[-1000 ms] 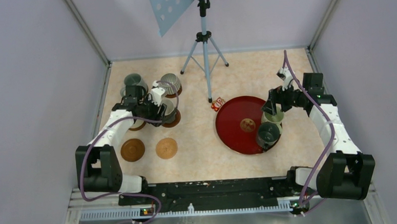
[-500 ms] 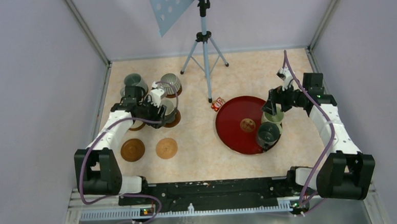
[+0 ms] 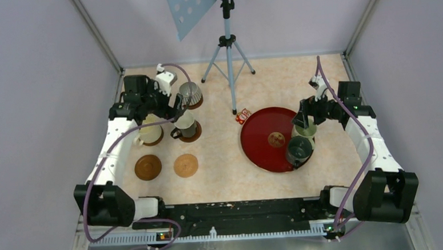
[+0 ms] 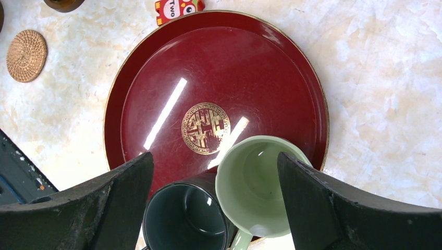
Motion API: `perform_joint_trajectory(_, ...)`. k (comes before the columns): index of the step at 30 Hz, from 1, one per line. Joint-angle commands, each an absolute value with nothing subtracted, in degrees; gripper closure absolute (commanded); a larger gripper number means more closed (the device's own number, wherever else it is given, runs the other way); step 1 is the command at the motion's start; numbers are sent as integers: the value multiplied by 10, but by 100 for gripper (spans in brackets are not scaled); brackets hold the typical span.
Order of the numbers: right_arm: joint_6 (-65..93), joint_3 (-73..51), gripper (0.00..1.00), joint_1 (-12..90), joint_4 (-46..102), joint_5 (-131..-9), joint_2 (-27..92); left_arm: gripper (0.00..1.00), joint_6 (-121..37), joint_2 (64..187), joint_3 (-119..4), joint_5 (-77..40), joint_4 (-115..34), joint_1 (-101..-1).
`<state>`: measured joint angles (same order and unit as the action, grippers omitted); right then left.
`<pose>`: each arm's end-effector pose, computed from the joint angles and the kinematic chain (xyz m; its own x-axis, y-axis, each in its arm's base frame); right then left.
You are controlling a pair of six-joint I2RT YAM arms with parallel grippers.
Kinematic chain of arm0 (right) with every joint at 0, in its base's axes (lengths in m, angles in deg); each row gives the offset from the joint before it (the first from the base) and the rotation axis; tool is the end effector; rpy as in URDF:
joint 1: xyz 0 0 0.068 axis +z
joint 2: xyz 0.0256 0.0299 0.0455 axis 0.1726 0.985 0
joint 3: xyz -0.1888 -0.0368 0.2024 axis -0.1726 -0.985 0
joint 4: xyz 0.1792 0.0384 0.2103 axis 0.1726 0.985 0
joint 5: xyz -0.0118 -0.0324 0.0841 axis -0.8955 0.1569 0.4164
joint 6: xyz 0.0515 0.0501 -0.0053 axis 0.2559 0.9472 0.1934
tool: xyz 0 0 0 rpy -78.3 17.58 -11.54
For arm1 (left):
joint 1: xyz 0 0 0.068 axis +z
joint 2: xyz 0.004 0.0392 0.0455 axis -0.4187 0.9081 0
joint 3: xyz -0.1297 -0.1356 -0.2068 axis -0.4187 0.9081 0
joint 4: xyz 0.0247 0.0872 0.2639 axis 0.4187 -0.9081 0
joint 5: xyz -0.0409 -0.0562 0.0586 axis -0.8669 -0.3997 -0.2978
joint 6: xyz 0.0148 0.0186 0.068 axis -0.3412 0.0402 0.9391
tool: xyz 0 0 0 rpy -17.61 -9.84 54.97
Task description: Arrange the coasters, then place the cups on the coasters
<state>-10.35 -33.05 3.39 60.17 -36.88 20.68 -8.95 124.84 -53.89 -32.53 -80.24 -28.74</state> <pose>0.2751 0.0075 0.2646 -0.6059 -0.1599 -0.7793 -0.5524 0.7895 0.2675 0.3095 -0.0441 0.3158 -0.5218 0.3738 -0.7668 0.5644 0.8253 0.0183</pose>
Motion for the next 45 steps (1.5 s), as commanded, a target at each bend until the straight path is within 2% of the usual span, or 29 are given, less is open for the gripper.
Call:
perform_joint_trajectory(1, -105, -325, 13, 31, 592, -355, 201, 1, -103, 1240, -611, -349, -831, -332)
perform_joint_trajectory(6, -84, -328, 13, 31, 576, -393, 199, 1, -122, 1254, -611, -275, -813, -486)
perform_joint_trajectory(8, -67, -328, 13, 31, 565, -418, 198, 1, -134, 1273, -611, -260, -805, -570)
perform_joint_trajectory(11, -39, -331, 12, 31, 545, -468, 192, 1, -147, 1319, -623, -246, -800, -646)
perform_joint_trajectory(18, 3, -323, 9, 4, 524, -534, 180, 1, -195, 1404, -642, -255, -711, -782)
perform_joint_trajectory(25, 17, -319, 8, -24, 518, -572, 171, 1, -309, 1503, -681, -174, -621, -905)
perform_joint_trajectory(31, 42, -309, 7, -50, 520, -602, 177, 1, -453, 1579, -740, -70, -599, -959)
perform_joint_trajectory(34, 48, -309, 7, -60, 519, -611, 175, 1, -493, 1604, -757, -56, -592, -975)
perform_joint_trajectory(45, 47, -309, 7, -60, 519, -609, 170, 1, -518, 1680, -782, 69, -604, -989)
